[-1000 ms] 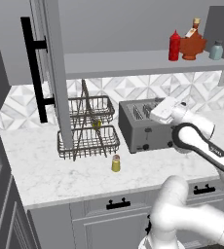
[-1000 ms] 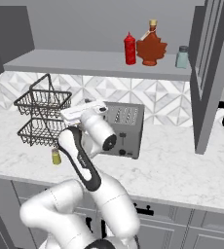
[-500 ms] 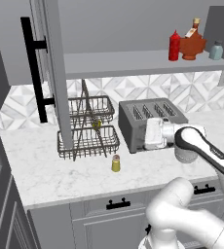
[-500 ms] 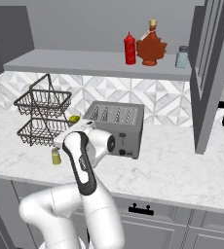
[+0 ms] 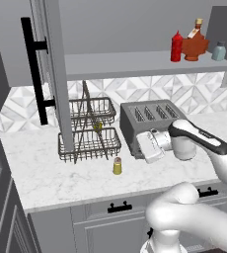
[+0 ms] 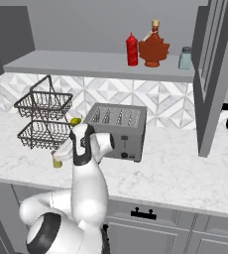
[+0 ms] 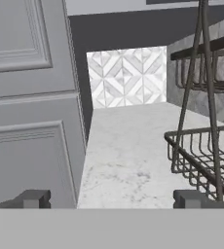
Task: Put the shaker and condiment bottle from the counter next to their counterparts in the cabinet.
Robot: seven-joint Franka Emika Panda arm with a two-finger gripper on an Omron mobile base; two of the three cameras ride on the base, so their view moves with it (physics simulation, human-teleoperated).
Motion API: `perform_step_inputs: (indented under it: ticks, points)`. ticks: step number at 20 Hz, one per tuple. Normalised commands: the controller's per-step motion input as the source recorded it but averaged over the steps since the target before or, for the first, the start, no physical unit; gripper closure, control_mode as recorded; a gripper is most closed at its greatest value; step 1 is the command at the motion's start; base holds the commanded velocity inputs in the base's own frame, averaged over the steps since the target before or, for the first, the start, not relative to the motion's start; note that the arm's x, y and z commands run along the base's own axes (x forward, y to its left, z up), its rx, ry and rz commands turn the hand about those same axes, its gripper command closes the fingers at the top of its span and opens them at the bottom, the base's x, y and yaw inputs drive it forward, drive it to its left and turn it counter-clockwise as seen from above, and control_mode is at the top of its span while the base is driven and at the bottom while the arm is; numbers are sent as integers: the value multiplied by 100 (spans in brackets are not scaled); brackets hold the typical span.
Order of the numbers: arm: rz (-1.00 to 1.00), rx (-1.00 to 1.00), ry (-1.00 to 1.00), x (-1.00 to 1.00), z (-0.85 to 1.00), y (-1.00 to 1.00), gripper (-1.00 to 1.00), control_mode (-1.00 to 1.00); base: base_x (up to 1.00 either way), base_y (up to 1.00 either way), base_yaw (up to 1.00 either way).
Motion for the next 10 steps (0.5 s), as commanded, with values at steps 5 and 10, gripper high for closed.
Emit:
perform_step_inputs:
  ticks: [5, 10]
  points:
    - [17, 0, 10, 0, -39, 30, -100, -100, 0, 0, 0]
    - [6, 0, 7, 0, -10, 18, -100, -100, 0, 0, 0]
